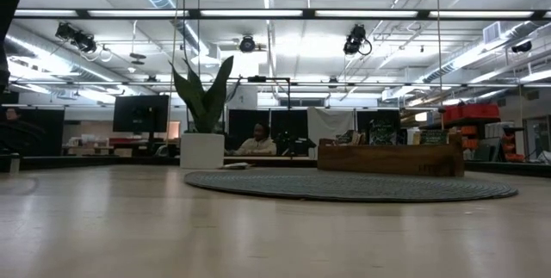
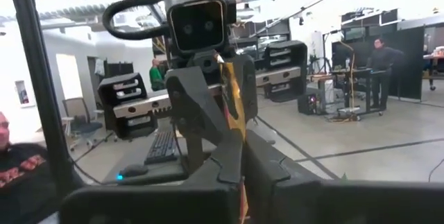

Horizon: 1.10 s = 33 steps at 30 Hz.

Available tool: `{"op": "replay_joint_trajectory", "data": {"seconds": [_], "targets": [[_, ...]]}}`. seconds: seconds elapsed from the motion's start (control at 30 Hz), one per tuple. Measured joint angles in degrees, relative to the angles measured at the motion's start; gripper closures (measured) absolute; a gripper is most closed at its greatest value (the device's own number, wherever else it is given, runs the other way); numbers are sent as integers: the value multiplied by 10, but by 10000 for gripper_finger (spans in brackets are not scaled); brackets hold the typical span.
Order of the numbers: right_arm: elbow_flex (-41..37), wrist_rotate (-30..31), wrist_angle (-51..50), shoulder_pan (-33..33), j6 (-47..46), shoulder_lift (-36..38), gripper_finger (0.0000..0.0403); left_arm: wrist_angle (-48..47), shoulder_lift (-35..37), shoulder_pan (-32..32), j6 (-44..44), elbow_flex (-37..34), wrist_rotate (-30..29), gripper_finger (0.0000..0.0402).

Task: Pick & Place Tea
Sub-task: Put the yellow tea bag into the right section of the wooden organizer

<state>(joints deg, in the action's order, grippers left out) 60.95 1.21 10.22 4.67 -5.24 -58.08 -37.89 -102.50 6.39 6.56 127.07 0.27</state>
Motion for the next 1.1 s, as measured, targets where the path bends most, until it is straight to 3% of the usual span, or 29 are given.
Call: {"op": "replay_joint_trajectory", "data": {"seconds": [0.13, 0.3, 0.43, 0.57, 0.73, 0.87, 1.0, 1.1], "targets": [[0, -4, -19, 0, 1, 3, 355, -17, 0, 1, 1, 0, 0, 389], [26, 6, -76, 0, 14, 16, 272, -66, 0, 2, 1, 0, -1, 395], [120, 13, -223, 0, 39, -2, 213, -90, 0, 2, 1, 0, 0, 391], [268, 11, -401, 0, 77, -82, 184, -91, 0, 2, 1, 0, 0, 393], [467, 10, -586, 8, 115, -203, 183, -92, -2, 2, 1, 0, -1, 393], [582, 8, -696, 14, 127, -281, 196, -101, -3, 2, 1, 0, 0, 391], [644, 7, -748, 15, 148, -324, 216, -108, -3, 2, 1, 0, -1, 395], [659, 7, -758, 15, 160, -338, 262, -113, -3, 2, 2, 0, -1, 392]]}}
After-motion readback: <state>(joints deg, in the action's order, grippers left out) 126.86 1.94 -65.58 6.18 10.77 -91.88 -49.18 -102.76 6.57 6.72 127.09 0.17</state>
